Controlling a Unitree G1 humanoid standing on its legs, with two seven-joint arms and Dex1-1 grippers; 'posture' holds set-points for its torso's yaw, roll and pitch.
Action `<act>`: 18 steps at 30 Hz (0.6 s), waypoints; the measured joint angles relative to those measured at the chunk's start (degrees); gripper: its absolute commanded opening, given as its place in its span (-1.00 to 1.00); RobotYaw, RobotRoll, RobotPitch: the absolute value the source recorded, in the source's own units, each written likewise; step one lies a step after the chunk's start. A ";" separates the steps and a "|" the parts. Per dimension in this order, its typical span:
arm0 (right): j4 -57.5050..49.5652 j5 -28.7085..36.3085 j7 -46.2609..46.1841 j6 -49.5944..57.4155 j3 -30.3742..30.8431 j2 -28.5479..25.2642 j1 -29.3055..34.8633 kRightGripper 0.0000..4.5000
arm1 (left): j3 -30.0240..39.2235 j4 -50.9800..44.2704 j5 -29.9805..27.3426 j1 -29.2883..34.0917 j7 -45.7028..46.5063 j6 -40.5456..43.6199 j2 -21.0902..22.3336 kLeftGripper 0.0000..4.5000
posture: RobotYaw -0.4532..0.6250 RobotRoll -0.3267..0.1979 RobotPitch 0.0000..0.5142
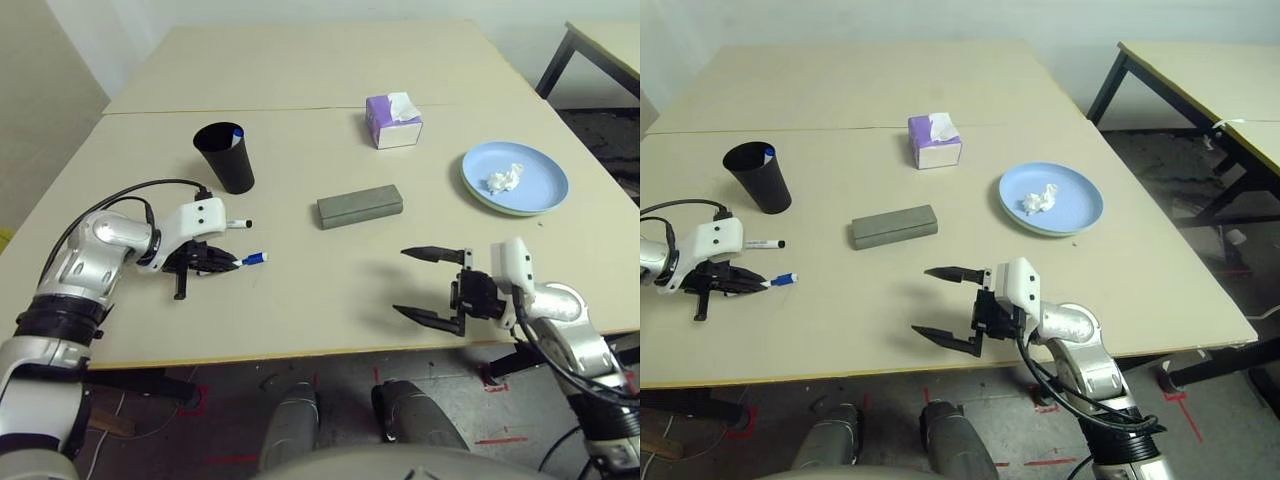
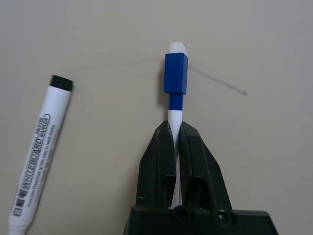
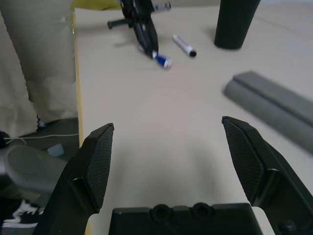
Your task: Organize and tidy the items on the table.
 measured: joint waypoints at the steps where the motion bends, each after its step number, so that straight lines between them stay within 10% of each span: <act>1: 0.17 0.25 -0.07 0.25 -0.33 -0.02 0.45 1.00 | 1.33 0.01 -0.97 0.41 0.49 -0.36 0.02 -0.99 | -0.27 0.25 -0.52; 18: -0.22 4.78 -10.59 6.64 -4.57 6.95 -0.51 1.00 | 27.64 -16.50 -26.06 15.29 10.48 6.56 -5.92 -0.99 | -0.17 0.25 -0.57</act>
